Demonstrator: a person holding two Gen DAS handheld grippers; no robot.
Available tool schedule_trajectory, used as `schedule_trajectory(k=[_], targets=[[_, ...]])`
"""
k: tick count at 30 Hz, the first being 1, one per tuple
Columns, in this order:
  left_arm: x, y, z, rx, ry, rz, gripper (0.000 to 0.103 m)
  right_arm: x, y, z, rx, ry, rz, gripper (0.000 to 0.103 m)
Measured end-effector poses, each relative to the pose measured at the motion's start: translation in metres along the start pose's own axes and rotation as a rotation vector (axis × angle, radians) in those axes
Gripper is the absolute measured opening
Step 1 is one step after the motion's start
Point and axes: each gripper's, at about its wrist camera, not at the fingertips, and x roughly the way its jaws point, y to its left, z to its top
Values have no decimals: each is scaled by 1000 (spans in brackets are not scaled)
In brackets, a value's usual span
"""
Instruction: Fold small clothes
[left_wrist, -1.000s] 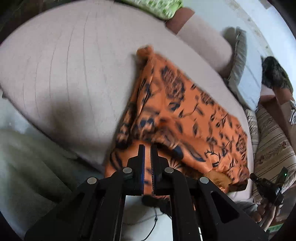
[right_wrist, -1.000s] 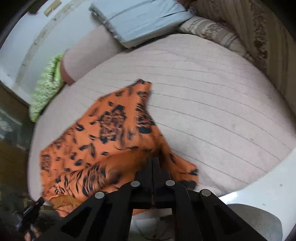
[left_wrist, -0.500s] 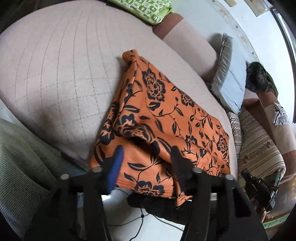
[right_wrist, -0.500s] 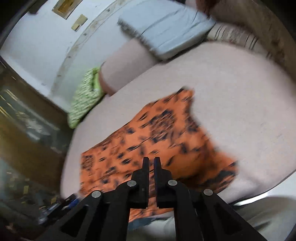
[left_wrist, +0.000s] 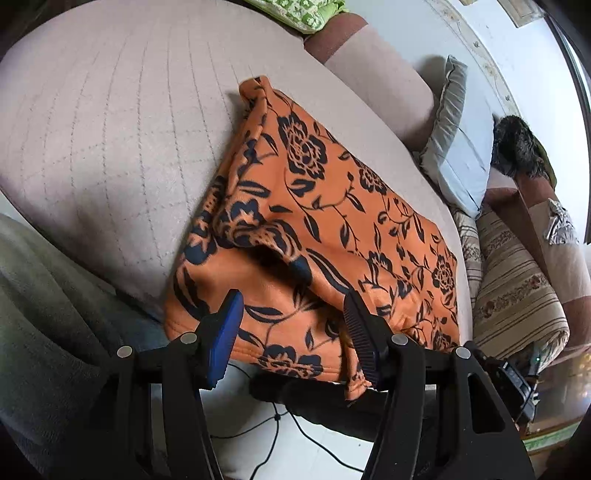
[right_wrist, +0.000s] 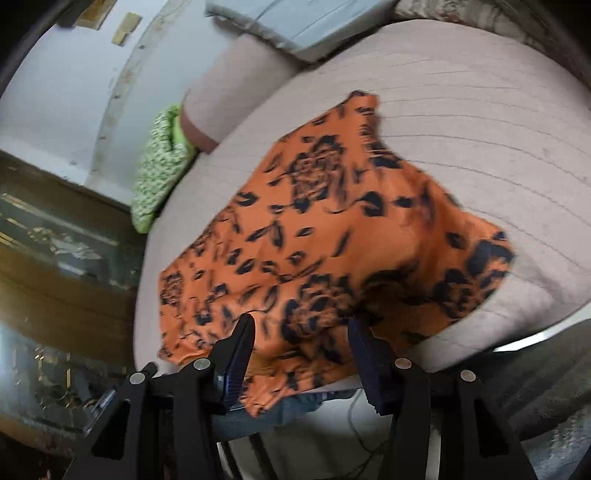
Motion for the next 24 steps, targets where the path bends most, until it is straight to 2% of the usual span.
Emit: schedule_trajectory(k=[6, 9, 11, 13, 15, 17, 18, 19, 20, 21, 23, 24], targets=[[13, -13, -1, 2, 54, -32, 56, 6, -16, 8, 66, 9, 17, 51], [32, -15, 7, -47, 107, -28, 56, 14, -22, 17, 110, 41, -44, 51], [50, -15, 11, -72, 158, -18, 56, 22, -27, 21, 139, 58, -57, 51], [64, -12, 13, -110, 176, -26, 56, 30, -32, 28, 172, 61, -64, 51], [70, -9, 18, -125, 167, -30, 56, 38, -37, 34, 183, 52, -76, 45], [69, -3, 22, -157, 136, -53, 54, 42, -42, 37, 186, 53, -107, 21], [66, -3, 23, -153, 121, -53, 41, 41, -43, 37, 187, 49, -103, 16], [62, -4, 22, -134, 106, -50, 33, 40, -43, 37, 183, 43, -90, 12], [59, -6, 21, -119, 103, -48, 13, 37, -41, 37, 168, 34, -89, 7], [55, -8, 18, -106, 106, -39, 7, 33, -38, 38, 148, 26, -101, 6], [39, -14, 10, -75, 96, -47, 7, 13, -27, 41, 102, -23, -116, 5], [30, -19, 5, -33, 86, -27, 7, 4, -22, 42, 75, -50, -122, 5]])
